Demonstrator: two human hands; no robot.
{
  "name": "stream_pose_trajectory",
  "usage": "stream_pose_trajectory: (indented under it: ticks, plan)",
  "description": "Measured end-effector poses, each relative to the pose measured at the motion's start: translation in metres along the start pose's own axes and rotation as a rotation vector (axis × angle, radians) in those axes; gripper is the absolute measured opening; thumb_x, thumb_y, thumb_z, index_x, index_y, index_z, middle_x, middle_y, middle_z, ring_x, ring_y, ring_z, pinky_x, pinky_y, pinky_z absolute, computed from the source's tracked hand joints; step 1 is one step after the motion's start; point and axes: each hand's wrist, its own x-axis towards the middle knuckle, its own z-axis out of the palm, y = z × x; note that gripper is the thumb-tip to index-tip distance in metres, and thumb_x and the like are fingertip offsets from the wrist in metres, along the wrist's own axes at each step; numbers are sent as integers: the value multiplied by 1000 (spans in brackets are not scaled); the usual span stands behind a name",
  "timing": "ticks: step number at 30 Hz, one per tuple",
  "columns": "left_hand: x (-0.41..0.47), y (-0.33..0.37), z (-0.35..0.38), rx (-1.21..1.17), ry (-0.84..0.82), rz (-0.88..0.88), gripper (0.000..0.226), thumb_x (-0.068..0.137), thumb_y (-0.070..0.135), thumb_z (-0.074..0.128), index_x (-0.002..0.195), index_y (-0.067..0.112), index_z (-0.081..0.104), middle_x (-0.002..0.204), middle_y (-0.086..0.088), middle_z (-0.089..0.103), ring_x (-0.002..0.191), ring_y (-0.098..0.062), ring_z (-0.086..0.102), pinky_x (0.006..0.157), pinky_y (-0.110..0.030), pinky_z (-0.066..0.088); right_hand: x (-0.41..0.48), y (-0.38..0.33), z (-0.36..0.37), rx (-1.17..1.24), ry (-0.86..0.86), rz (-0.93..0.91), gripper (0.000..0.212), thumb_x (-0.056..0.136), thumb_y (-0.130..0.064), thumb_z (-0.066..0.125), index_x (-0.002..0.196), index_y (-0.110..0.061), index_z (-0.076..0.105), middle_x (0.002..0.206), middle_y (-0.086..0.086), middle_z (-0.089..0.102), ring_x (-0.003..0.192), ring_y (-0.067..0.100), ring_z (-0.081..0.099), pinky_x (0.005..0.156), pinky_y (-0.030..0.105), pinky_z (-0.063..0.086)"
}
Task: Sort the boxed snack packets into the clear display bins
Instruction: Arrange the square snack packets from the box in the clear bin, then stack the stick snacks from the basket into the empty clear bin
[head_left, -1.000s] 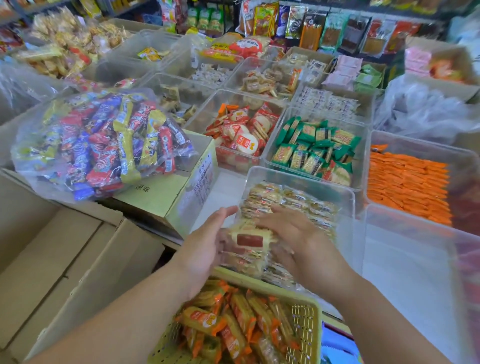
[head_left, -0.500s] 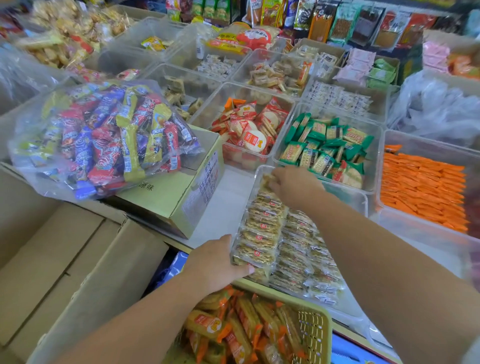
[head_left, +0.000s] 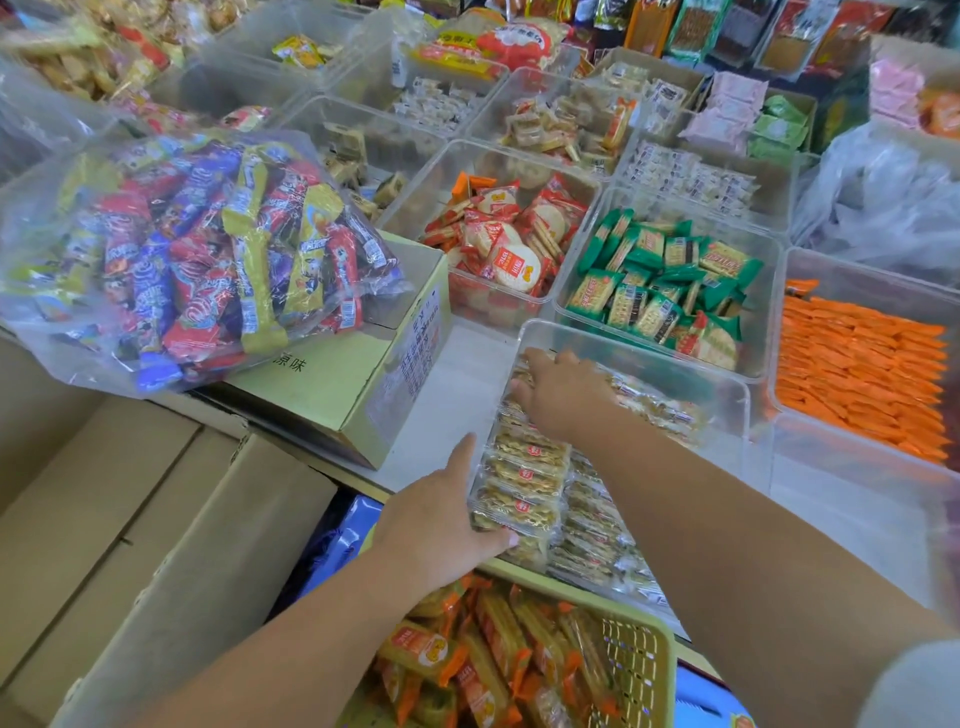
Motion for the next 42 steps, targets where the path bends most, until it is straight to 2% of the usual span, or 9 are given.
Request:
stream_pose_trajectory:
  ticks: [4, 10, 22, 25, 27, 30, 36, 39, 42]
  plan:
    - [1, 10, 0, 130, 121, 244, 112, 80, 79, 49, 157, 38, -22, 170, 6, -19, 158, -22, -3, 127, -48, 9, 4, 1, -1, -13, -26, -21, 62, 103, -59, 28, 155, -26, 24, 149, 24, 41, 130, 49, 44, 102, 54, 42]
    - [33, 36, 9, 340, 67, 312, 108, 84, 87, 16, 159, 19, -20, 161, 1, -42, 152, -22, -33, 123, -58, -14, 7, 18, -15, 237, -122, -77, 68, 102, -58, 36, 159, -24, 22, 155, 13, 44, 138, 37, 45, 111, 44, 39]
    - [24, 34, -13, 357, 14, 289, 104, 84, 88, 7, 160, 22, -20, 163, 1, -34, 155, -22, -25, 125, -56, -10, -37, 31, -19, 171, 106, -98, 70, 100, -66, 29, 160, -31, 17, 168, 5, 15, 155, 32, 7, 122, 53, 14]
    - [-23, 21, -27, 181, 139, 348, 88, 96, 74, 32, 164, 20, 17, 172, -8, 10, 157, -28, 11, 126, -52, 16, -105, 28, -17, 350, 393, -133, 59, 101, -61, 37, 150, -28, 39, 149, 2, 47, 139, 24, 39, 113, 44, 37]
    - [-59, 3, -27, 119, 297, 443, 65, 94, 58, 50, 141, 13, 57, 142, -11, 55, 132, -28, 49, 110, -43, 44, -166, 25, -1, 497, 487, -151, 47, 97, -61, 42, 131, -32, 56, 118, -10, 62, 109, 8, 56, 88, 32, 50]
    - [-103, -27, -17, 36, 235, 442, 49, 88, 53, 59, 116, 15, 71, 117, -2, 65, 113, -14, 52, 94, -18, 37, -245, 12, 38, 638, 302, -57, 39, 88, -68, 45, 109, -39, 61, 90, -20, 63, 83, 2, 60, 67, 27, 54]
    - [-113, -50, 25, 207, -170, 289, 104, 76, 64, 75, 160, 29, 24, 168, -3, 13, 155, -23, 19, 123, -23, 14, -278, -17, 93, 397, -83, 59, 81, 88, -73, 45, 154, -30, 29, 152, -2, 41, 138, 20, 39, 113, 32, 34]
    - [-100, -48, 37, 370, -255, 174, 126, 71, 68, 76, 161, 39, -7, 171, -8, -10, 157, -33, 6, 126, -43, 20, -265, -35, 98, 344, -113, 141, 94, 81, -84, 43, 156, -37, 10, 156, 4, 24, 141, 32, 33, 107, 45, 42]
    - [-92, -46, 43, 441, -331, 144, 130, 69, 65, 79, 162, 35, -7, 169, -14, 2, 153, -39, 18, 123, -47, 27, -252, -47, 101, 379, -166, 210, 95, 75, -89, 45, 152, -39, 19, 156, 6, 21, 140, 35, 33, 102, 49, 46]
